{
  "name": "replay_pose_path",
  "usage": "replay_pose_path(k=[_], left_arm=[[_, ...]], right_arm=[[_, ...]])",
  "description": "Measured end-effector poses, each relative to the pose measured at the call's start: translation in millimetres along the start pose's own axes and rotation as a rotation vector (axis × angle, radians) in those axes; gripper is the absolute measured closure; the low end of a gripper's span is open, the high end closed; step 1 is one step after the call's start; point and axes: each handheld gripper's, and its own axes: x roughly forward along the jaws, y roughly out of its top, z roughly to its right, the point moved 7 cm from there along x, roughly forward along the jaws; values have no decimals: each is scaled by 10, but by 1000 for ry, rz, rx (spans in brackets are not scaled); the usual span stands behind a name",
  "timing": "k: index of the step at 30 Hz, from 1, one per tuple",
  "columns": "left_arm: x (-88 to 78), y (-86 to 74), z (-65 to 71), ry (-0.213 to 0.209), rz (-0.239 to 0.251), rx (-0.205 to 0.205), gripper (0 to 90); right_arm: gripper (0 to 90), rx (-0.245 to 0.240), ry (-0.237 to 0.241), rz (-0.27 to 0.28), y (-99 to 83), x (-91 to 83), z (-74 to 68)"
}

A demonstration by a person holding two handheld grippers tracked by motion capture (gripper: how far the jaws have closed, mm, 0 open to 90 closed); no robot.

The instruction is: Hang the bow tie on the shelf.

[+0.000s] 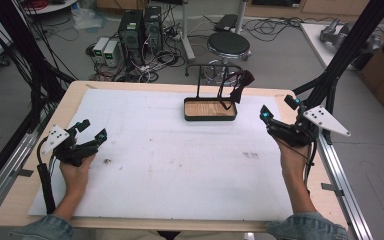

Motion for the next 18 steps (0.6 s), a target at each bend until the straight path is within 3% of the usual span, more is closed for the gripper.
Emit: replay_pose_path(k=[14,18], left_arm=[[2,-1,4,0,-1,0,225],[1,-2,2,1,-3,4,225]], right_arm=[[117,5,-39,-84,-660,-232,-81],[117,-3,-44,-90,-752,-255,-121]])
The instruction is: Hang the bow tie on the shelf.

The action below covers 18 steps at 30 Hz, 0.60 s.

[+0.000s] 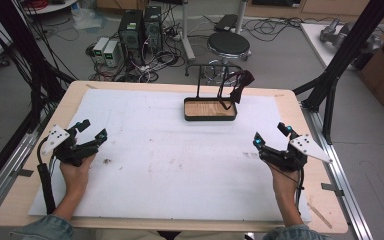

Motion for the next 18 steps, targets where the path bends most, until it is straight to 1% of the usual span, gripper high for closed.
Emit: replay_pose_path(k=[1,3,6,8,12,13,15,16,17,18], left_arm=[[0,0,0,-2,-1,1,225],[0,0,1,1,-1,2,225],[-1,0,1,0,-1,3,225],[0,1,0,0,0,2,225],[1,1,0,0,1,2,225],[0,0,0,0,0,2,225],[0,0,1,0,0,3,225],[0,0,2,0,-1,3,225],[0,0,2,-1,0,2,225],[0,1,3,-1,0,3,225]], right_arm=[[117,1,-1,-13,-74,-3,-34],[117,-3,-4,-17,-105,-1,-43],[117,-5,-15,-38,-251,6,-77],[117,3,-16,-60,-338,17,-84],[117,15,-19,-87,-468,26,-89],[117,19,-15,-105,-522,24,-100],[117,19,-11,-111,-542,22,-105],[117,28,-19,-122,-603,7,-113],[117,28,-19,-122,-603,7,-113],[117,31,-21,-141,-666,0,-109]])
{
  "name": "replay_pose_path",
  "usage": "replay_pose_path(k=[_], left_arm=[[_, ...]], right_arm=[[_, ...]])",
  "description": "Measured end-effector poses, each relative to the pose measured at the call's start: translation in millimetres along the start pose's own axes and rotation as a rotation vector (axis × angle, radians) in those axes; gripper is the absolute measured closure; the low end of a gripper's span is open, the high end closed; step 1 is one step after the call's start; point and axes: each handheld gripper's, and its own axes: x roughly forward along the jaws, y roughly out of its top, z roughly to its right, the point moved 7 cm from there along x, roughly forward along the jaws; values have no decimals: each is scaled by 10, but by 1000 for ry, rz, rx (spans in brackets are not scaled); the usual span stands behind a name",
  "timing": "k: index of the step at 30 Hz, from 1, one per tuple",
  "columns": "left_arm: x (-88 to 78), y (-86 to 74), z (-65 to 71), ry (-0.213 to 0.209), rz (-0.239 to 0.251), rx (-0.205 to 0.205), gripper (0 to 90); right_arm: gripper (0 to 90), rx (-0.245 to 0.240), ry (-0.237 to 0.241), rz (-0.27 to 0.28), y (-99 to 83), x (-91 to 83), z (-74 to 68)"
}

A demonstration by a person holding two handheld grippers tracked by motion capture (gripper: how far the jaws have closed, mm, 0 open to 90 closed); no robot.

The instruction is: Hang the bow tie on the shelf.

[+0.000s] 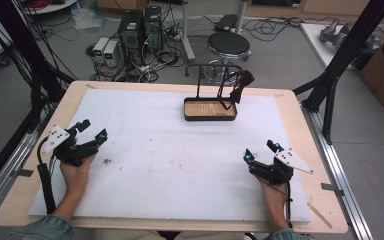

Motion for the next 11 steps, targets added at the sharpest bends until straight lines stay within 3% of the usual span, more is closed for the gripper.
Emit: replay_pose_path(k=[11], left_arm=[[3,0,4,-1,1,0,225]], right_arm=[[117,-1,-12,-15,-67,-11,5]])
